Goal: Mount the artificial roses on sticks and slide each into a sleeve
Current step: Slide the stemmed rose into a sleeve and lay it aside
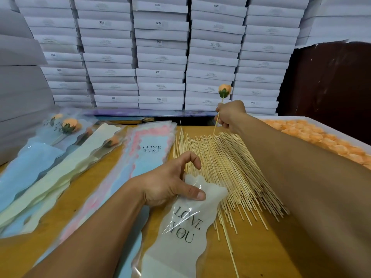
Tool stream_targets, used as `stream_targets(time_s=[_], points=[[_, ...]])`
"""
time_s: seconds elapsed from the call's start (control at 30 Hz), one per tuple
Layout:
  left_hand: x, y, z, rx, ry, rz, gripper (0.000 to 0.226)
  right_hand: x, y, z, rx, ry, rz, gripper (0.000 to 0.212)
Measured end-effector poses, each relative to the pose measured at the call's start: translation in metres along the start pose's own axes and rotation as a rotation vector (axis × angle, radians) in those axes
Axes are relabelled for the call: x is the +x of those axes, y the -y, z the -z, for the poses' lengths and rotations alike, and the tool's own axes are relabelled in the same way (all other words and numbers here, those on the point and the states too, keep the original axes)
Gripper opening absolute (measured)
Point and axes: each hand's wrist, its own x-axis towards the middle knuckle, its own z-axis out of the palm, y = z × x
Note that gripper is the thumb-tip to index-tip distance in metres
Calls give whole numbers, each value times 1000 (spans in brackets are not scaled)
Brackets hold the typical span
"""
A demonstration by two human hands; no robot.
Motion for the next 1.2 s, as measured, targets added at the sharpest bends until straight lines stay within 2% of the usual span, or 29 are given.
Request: stream_targets(time_s=[0.17,0.4,0.57,0.7,0.87,0.97,1.1,1.2], points=[[3,0,1,21,-52,-13,72,0,4,-5,-25,-16,19,19],[3,4,2,131,-136,-76,70,5,6,1,-72,-87,58,16],[1,0,0,61,-74,-103,80,11,7,7,-104,-119,61,20],[2,-1,1,29,-12,-125,67,13,6,10,-145,-133,62,27],[6,4,4,48,-61,-129,59,13,9,14,-149,-122,48,20],[9,7,5,58,-101,-131,62,13,11,15,-158,-122,57,23],[9,8,6,68,-48,-153,68,9,11,14,-183,-127,93,25],[7,5,4,53,-31,-174,72,11,11,15,-183,-147,107,18]])
